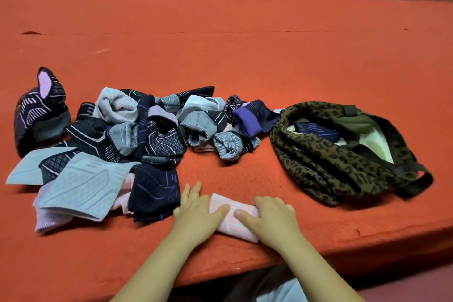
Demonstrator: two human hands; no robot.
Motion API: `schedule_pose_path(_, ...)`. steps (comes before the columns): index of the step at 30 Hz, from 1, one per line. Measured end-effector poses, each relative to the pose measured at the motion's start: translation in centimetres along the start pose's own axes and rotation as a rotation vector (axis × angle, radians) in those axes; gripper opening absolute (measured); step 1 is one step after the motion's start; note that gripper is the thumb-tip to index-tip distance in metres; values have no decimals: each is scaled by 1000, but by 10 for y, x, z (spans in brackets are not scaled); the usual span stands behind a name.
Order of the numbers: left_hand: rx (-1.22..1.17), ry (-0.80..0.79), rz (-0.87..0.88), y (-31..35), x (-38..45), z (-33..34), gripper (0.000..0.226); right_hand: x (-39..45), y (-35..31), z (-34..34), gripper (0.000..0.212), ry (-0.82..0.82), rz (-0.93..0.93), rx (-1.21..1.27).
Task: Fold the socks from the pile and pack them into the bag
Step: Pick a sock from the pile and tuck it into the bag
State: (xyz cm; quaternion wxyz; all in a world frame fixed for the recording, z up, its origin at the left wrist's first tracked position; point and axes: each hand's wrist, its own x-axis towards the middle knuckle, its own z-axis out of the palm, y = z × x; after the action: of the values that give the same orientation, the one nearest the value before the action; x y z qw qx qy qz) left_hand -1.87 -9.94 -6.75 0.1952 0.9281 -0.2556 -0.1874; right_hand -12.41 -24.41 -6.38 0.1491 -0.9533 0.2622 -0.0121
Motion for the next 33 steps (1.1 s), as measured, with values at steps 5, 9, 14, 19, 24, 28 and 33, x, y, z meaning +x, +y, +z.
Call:
schedule_pose_path(5, -726, 88, 83, 16, -9, -3, 35, -3, 3, -12, 43, -21, 29, 678)
schedule_pose_path(9, -992, 237, 141, 55, -7, -10, 6, -2, 20, -29, 45, 15, -48, 1084)
schedule_pose_path(14, -1053, 174, 262, 105, 20, -22, 25, 2, 44, -77, 51, 187, -28, 1154)
schedule_pose_path(19, -894, 126, 406, 174, 56, -32, 28, 22, 92, -144, 36, 346, 44, 969)
schedule_pose_path(24, -817, 102, 427, 242, 103, -35, 32, 85, 147, -180, 21, 335, 198, 1072)
schedule_pose_path(28, -670, 12, 363, 265, 138, -13, 30, 129, 174, -165, 16, 180, 394, 1308)
schedule_pose_path(33, -341, -183, 255, 247, 159, 23, 64, 151, 209, -116, 39, 63, 527, 677)
